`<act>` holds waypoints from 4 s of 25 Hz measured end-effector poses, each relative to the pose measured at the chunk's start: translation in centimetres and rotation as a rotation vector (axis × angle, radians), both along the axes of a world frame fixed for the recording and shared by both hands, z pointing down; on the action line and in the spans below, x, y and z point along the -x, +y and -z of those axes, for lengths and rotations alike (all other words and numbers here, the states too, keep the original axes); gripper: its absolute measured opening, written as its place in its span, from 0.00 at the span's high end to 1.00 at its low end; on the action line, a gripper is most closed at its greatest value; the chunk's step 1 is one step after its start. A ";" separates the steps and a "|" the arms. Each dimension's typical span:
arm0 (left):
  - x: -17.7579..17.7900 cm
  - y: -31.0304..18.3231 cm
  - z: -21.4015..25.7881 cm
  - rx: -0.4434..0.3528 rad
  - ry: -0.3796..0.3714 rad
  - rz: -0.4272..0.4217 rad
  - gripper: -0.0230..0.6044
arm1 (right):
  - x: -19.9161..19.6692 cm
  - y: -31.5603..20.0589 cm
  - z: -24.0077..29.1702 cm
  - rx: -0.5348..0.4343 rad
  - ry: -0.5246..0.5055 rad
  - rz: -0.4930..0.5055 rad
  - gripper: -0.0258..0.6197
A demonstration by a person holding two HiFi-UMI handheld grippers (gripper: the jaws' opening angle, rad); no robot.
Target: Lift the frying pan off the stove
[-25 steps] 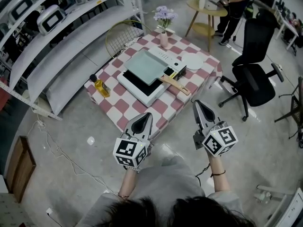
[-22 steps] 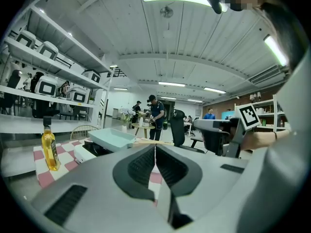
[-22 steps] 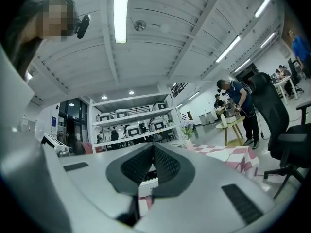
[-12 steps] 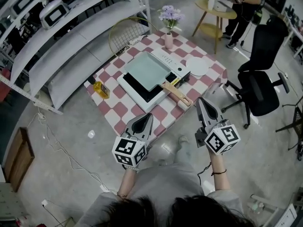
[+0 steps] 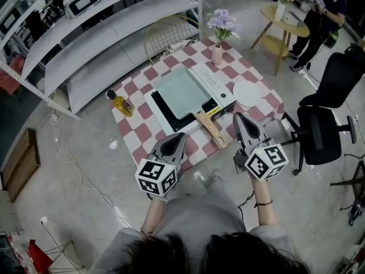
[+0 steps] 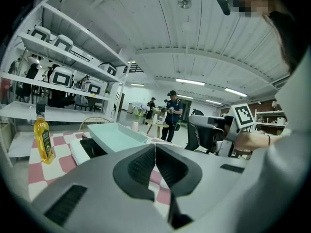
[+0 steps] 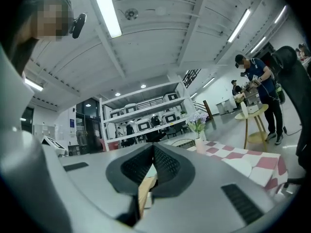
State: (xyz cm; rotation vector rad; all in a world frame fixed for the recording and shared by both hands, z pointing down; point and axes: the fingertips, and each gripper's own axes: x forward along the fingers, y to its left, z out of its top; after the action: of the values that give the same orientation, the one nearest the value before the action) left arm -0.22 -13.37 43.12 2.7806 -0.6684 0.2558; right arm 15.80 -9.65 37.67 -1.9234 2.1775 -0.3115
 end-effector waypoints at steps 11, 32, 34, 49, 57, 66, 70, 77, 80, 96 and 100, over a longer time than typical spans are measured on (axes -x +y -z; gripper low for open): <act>-2.2 -2.2 -1.7 0.113 -0.034 0.148 0.92 | -0.3 -6.2 -1.6 0.067 -0.016 0.263 0.93; -4.3 -3.1 -4.7 0.345 0.005 0.379 0.92 | 0.7 -10.1 -5.4 0.213 -0.077 0.628 0.92; -4.4 -2.9 -4.9 0.363 0.009 0.384 0.92 | 1.2 -10.1 -5.8 0.235 -0.086 0.656 0.93; -5.1 -1.9 -5.1 0.518 0.145 0.327 0.91 | 2.9 -10.4 -8.3 0.428 -0.265 0.716 0.92; -6.2 -1.4 -5.4 0.605 0.193 0.246 0.82 | 3.7 -10.7 -9.1 0.485 -0.365 0.716 0.81; -7.3 -1.1 -5.5 0.695 0.253 0.160 0.71 | 4.0 -11.2 -10.0 0.551 -0.429 0.688 0.72; -7.5 -1.2 -5.7 0.728 0.262 0.129 0.66 | 4.1 -11.4 -10.8 0.579 -0.466 0.687 0.68; -8.6 -0.8 -5.8 0.763 0.269 0.056 0.60 | 5.0 -11.2 -12.0 0.658 -0.571 0.689 0.64; -9.1 -0.5 -5.8 0.775 0.274 0.024 0.60 | 5.8 -11.4 -11.9 0.654 -0.603 0.734 0.62; -9.6 -0.5 -6.6 0.861 0.296 -0.086 0.54 | 8.3 -11.9 -11.7 0.647 -0.709 0.843 0.59; -9.8 -0.3 -6.5 0.879 0.302 -0.108 0.54 | 8.5 -11.7 -12.1 0.683 -0.707 0.854 0.59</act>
State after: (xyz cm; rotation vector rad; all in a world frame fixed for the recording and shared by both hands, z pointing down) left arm 9.63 -13.63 49.66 1.9467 -0.2335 0.1034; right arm 7.33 -21.36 49.77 -0.6757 2.3300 -1.7298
